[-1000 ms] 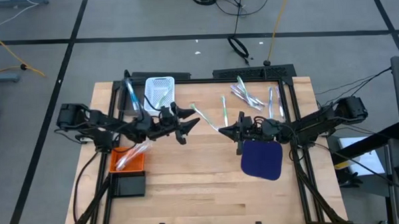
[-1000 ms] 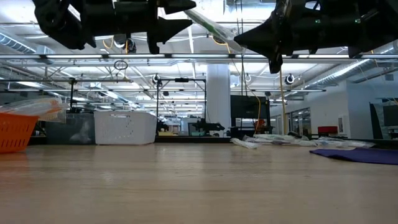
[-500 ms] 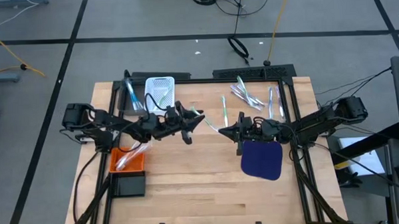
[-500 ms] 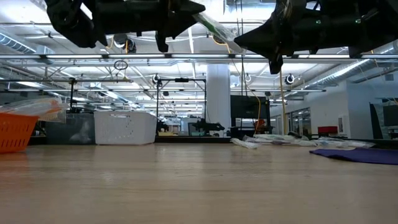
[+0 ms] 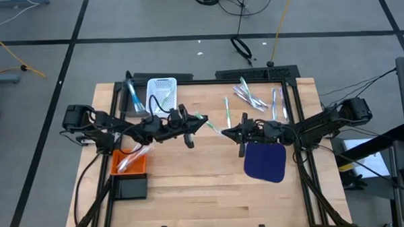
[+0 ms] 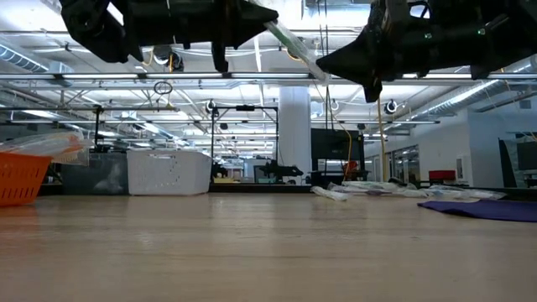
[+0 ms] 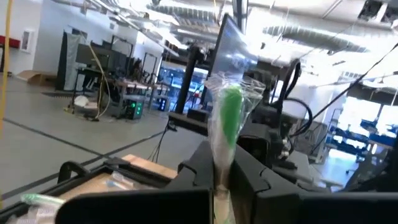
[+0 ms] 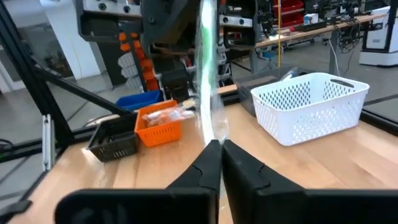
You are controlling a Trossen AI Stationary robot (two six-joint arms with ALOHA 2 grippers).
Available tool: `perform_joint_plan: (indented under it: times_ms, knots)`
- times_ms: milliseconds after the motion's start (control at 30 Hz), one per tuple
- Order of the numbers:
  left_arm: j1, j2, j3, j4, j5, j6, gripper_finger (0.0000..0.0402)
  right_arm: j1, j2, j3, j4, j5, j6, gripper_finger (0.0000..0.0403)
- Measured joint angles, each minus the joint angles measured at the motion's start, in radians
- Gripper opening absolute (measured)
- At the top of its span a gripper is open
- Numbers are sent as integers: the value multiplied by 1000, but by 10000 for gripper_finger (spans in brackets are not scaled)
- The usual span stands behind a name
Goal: Pick & Place Toothbrushes
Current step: Put the green toothbrush into the white bin
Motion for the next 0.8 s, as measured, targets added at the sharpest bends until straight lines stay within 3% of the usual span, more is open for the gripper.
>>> perform_joint_plan:
  times_ms: [233,433,800]
  knots:
    - [1,-89,-2,-160,-21,16,8,-12,-1,1,-55,-7,-7,86]
    - [24,-254,-2,-503,-179,14,8,-21,-1,1,-63,-6,8,147]
    - [88,-534,-2,-1055,-516,-38,8,-21,-1,1,-64,-5,10,145]
